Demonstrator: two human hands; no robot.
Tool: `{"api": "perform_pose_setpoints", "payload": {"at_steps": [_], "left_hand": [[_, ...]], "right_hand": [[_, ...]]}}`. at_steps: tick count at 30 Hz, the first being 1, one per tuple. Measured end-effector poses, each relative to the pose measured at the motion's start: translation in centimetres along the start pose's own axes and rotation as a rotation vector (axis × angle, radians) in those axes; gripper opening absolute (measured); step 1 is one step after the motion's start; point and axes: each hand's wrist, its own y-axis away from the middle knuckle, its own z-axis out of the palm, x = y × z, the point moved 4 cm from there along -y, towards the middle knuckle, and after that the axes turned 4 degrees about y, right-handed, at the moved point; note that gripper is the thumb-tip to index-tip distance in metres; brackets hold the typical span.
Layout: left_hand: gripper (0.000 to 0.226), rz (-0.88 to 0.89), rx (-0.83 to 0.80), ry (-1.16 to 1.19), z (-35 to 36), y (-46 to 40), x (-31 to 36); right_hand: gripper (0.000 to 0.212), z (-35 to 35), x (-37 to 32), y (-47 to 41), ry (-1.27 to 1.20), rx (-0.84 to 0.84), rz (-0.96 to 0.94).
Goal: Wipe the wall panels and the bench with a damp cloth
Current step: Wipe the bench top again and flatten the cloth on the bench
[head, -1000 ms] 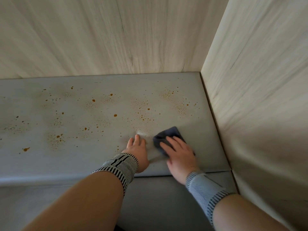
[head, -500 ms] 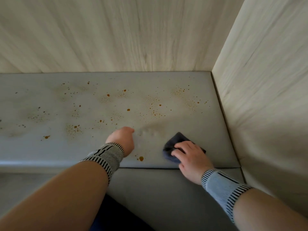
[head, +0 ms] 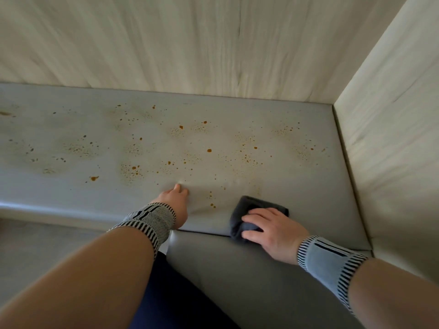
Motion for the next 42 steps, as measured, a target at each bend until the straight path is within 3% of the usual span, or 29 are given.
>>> {"api": "perform_pose_setpoints", "payload": {"at_steps": [7, 10, 13, 17, 21, 24, 27, 29, 32, 35, 37, 40, 42], "left_hand": [[0.07, -0.012, -0.045, -0.078, -0.7, -0.2, 0.6], [0.073, -0.01, -0.055, -0.058, -0.7, -0.2, 0.3], [0.072, 0.003, -0.067, -0.014, -0.4, -0.1, -0.1], [0.069, 0.02, -0.068, -0.007, -0.2, -0.3, -0.1], [0.07, 0.001, -0.081, -0.037, -0.5, -0.7, 0.1], [0.071, -0.017, -0.097, -0.045, -0.7, -0.8, 0.0], [0.072, -0.031, -0.116, -0.014, -0.7, -0.7, -0.1], [0.072, -0.027, -0.111, 0.003, -0.6, -0.5, 0.1], [0.071, -0.028, -0.083, -0.009, -0.5, -0.1, 0.5], [0.062, -0.061, -0.066, -0.04, -0.9, 0.1, 1.4], [0.056, -0.122, -0.061, -0.037, -1.0, 0.0, 2.1], [0.052, -0.226, -0.023, 0.034, -0.8, 0.1, 3.3], [0.061, -0.231, 0.055, 0.093, -0.5, 0.3, 4.4]], "right_hand": [[0.035, 0.2, -4.1, -6.3, -0.084, -0.028, 0.038], [0.045, 0.3, -5.0, -8.7, -0.144, -0.201, 0.073], [0.051, 0.0, -3.2, -6.9, -0.149, -0.228, 0.039], [0.05, -0.1, 1.3, -3.2, -0.107, -0.172, 0.266], [0.051, -0.5, -1.6, -6.6, -0.18, -0.248, 0.468], [0.05, -1.2, -4.4, -9.8, -0.192, -0.234, 0.278], [0.054, -1.1, -2.0, -8.8, -0.137, -0.304, 0.191], [0.058, -0.8, 1.3, -6.5, -0.13, -0.282, 0.315], [0.059, -0.8, 6.0, -2.0, -0.133, -0.222, 0.765], [0.056, -0.6, 5.4, -2.6, -0.192, -0.173, 1.032], [0.059, -0.6, 3.1, -4.9, -0.23, -0.154, 0.899], [0.06, -0.4, 1.3, -5.8, -0.248, -0.191, 0.503], [0.058, -0.3, 3.4, -4.2, -0.23, -0.197, 0.437]]}}
